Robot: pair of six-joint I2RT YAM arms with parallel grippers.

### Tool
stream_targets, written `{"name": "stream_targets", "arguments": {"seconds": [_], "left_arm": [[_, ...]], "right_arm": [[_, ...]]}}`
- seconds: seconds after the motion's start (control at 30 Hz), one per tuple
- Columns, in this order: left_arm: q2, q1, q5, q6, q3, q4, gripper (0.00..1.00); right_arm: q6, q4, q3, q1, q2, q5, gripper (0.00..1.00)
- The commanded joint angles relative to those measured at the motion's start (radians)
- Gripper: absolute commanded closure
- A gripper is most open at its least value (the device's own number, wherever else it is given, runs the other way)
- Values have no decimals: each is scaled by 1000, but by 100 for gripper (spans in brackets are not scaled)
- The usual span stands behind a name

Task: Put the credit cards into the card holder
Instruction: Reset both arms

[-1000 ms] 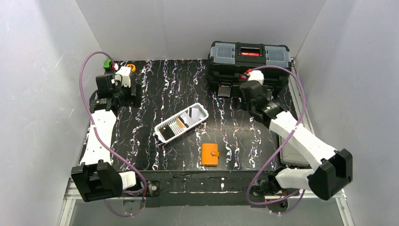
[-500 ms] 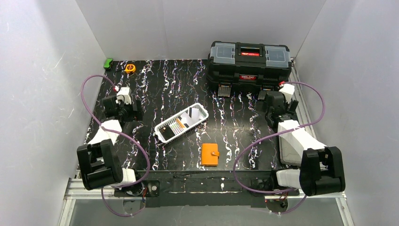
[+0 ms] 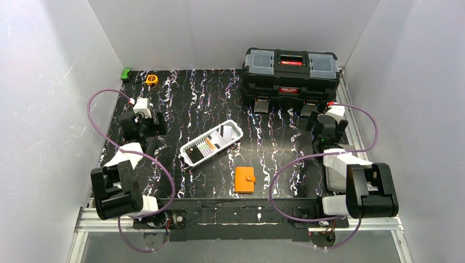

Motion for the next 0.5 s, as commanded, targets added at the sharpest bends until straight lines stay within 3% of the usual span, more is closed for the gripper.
{"name": "stream_targets", "arguments": {"seconds": [0.0, 0.17, 0.3, 0.4, 0.47], "left_arm": [[-53, 1, 1, -34, -35, 11, 2], [-84, 1, 14, -123, -164, 119, 2], [-20, -2, 8, -197, -291, 438, 2], [27, -30, -12, -221, -285, 493, 2], [71, -71, -18, -199, -295, 566, 2]], "right_arm": [[-35, 236, -57, -7, 31, -24, 2], [-31, 309, -122, -7, -7, -25, 2], [-64, 483, -238, -5, -49, -96, 2], [-90, 611, -290, -5, -6, -154, 2], [-95, 574, -260, -7, 10, -177, 2]]}}
